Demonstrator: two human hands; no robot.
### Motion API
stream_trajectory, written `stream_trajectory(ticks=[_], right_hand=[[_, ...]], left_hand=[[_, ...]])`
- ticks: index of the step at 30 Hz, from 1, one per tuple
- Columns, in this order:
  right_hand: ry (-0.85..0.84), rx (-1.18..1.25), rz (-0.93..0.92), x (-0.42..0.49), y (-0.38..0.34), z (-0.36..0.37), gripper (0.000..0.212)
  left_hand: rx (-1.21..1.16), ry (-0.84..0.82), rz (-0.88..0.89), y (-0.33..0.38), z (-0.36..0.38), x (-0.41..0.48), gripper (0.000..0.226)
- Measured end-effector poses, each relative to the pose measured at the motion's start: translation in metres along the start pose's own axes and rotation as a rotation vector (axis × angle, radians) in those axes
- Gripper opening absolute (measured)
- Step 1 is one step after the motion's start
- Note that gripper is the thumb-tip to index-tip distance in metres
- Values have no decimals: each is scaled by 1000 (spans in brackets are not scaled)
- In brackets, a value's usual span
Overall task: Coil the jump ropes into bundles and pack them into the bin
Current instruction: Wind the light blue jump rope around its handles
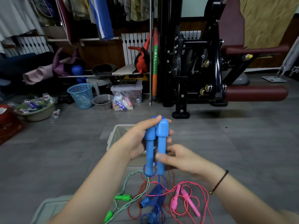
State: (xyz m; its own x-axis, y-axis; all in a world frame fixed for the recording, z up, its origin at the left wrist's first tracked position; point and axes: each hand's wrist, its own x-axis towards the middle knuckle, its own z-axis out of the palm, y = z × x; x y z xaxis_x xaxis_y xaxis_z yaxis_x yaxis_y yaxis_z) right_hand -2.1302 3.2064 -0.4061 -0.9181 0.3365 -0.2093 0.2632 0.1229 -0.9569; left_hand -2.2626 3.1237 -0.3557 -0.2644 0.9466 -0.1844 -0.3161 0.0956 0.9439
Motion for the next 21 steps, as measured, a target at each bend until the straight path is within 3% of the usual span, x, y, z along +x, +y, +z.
stream_trajectory(ticks=[2,5,7,10,12,16,21], right_hand=[[-183,255,215,-2,-1,-11,89],[-237,587,253,-3,-2,-19,104],[-173,799,186,1,-4,-18,93],[60,977,76,6,-8,-17,42],[186,1094,92,10,-5,-23,20],[300,1177,179,16,1,-27,16],[370,1254,202,30,3,-32,19]], left_hand=[[113,-66,19,3,-2,-4,36],[212,-217,-55,3,-4,-13,32],[275,-298,-131,0,-5,-19,36],[343,-350,-212,-8,-9,-19,28],[393,-371,-243,-12,-13,-20,23],[316,-295,-156,-15,-17,-19,19],[-56,-63,10,-12,-17,-21,19]])
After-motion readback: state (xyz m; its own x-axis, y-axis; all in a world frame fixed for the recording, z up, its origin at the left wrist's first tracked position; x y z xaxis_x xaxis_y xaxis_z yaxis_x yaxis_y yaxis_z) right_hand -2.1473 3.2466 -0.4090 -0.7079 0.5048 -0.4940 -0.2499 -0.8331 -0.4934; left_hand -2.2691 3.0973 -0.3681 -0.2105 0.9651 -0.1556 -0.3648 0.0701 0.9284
